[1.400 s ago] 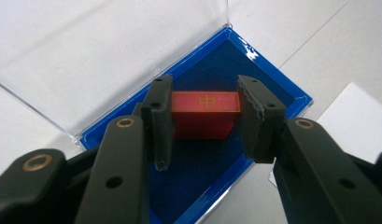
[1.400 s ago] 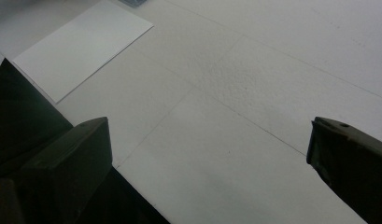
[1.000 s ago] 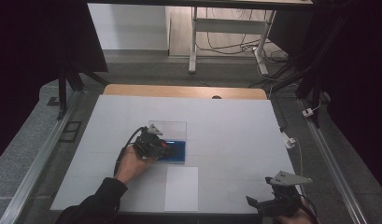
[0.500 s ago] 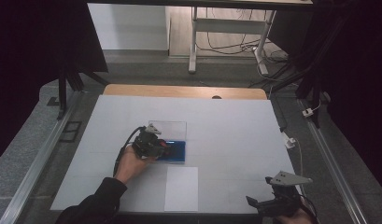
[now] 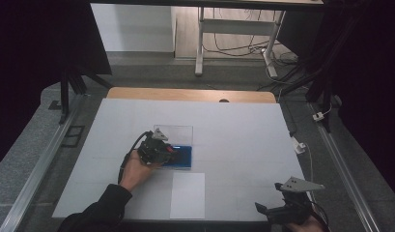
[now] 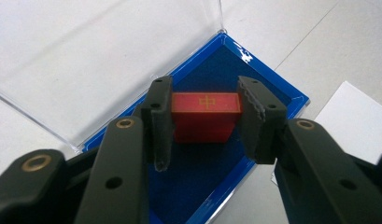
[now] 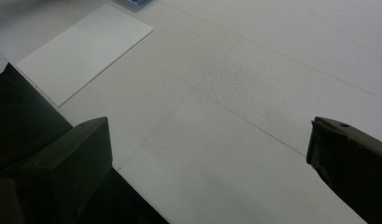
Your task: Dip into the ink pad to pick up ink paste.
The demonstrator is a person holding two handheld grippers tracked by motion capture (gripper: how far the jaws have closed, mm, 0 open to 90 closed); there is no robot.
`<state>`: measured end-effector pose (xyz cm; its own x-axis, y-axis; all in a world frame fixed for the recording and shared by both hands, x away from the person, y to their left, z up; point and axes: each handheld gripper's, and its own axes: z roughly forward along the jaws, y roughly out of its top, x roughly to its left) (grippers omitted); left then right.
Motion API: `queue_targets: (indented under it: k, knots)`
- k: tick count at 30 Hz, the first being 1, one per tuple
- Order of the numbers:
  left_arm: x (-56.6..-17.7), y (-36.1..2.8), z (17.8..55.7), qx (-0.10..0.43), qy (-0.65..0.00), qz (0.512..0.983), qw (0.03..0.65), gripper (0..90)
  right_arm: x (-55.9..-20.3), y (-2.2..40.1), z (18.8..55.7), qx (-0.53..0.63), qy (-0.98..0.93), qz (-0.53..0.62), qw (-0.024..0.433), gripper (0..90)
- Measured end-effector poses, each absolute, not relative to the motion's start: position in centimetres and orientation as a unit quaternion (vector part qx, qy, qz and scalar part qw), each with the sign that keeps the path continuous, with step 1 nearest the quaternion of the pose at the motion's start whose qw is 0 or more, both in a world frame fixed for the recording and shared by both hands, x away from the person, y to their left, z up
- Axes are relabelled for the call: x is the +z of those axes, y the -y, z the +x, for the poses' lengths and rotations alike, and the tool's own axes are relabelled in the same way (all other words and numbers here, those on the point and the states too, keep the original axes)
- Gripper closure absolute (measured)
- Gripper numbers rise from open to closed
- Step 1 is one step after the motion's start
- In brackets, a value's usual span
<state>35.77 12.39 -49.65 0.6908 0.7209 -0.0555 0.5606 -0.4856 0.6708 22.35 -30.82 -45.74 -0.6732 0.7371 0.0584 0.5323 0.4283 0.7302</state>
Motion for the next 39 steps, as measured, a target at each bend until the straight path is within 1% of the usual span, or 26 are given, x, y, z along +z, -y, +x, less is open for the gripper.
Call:
queue_targets:
  k: [21,39]
  knots:
    - [-47.4,-13.4,33.6,0.114,-0.385,0.832,0.382,58.4,-45.7,30.8,22.3,0.376,-0.834,0.380,0.137,0.2]
    - [-45.9,-12.8,30.8,0.102,-0.366,0.830,0.407,58.4,-45.8,30.8,22.4,0.375,-0.834,0.382,0.135,0.2]
